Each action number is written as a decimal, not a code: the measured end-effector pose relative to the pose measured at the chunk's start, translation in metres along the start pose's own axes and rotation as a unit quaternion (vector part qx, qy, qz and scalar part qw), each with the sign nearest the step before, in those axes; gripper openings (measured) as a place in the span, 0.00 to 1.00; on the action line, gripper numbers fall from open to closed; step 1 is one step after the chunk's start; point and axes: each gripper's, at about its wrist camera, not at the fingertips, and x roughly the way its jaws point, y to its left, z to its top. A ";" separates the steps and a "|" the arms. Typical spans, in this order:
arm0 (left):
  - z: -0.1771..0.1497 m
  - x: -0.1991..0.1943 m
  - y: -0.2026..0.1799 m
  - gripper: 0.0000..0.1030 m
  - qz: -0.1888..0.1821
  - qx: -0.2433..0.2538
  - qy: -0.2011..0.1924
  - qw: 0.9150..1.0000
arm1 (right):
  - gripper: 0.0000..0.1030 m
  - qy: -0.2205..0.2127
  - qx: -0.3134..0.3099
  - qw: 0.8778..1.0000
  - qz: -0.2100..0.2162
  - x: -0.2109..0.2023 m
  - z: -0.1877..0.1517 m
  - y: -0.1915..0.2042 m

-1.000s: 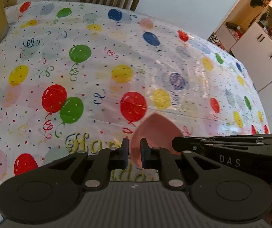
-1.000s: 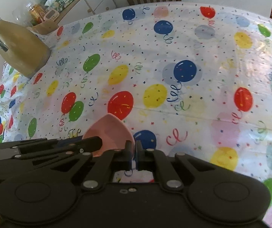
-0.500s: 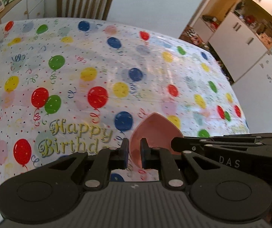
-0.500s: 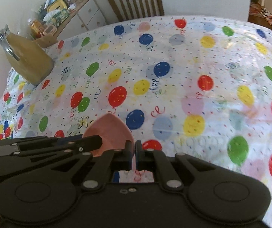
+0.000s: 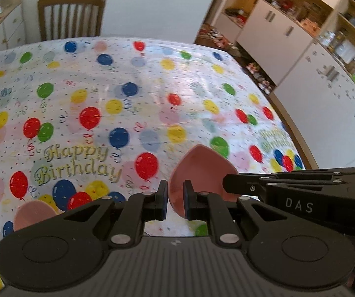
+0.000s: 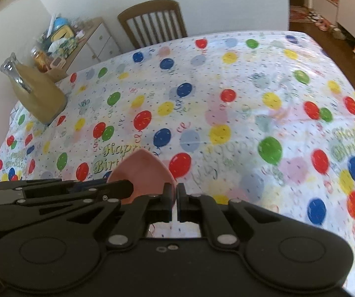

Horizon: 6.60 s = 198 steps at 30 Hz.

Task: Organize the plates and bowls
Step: 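Lift and carry the heart-shaped bowl over the pink bowl, then lower the heart-shaped bowl into the pink bowl and open both grippers, then grasp the rim of the pink bowl with both grippers, then lift and carry the pink bowl with heart bowl toward the plate stack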

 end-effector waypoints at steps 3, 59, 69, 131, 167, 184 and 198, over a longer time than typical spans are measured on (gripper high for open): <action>-0.008 -0.005 -0.013 0.12 -0.011 0.016 -0.001 1.000 | 0.02 -0.011 0.014 1.000 -0.011 -0.015 -0.014 -0.005; -0.064 0.078 -0.102 0.12 -0.027 0.106 0.124 0.986 | 0.14 0.029 0.088 0.994 -0.065 -0.020 -0.098 -0.094; -0.065 0.073 -0.100 0.12 -0.021 0.106 0.125 0.986 | 0.22 0.023 0.082 0.994 -0.068 -0.029 -0.096 -0.089; -0.099 0.030 -0.072 0.77 0.018 -0.032 0.034 0.999 | 0.93 -0.008 0.098 0.994 -0.037 -0.054 -0.117 -0.119; -0.108 0.083 -0.076 0.32 0.049 -0.128 0.060 0.989 | 0.33 0.084 0.072 0.993 -0.030 0.009 -0.104 -0.130; -0.103 0.067 -0.086 0.27 0.050 -0.111 0.062 0.991 | 0.25 0.071 0.052 0.995 -0.042 -0.005 -0.101 -0.117; -0.088 0.021 -0.067 0.27 0.063 -0.115 0.031 0.991 | 0.25 0.044 0.012 0.998 -0.032 -0.024 -0.080 -0.073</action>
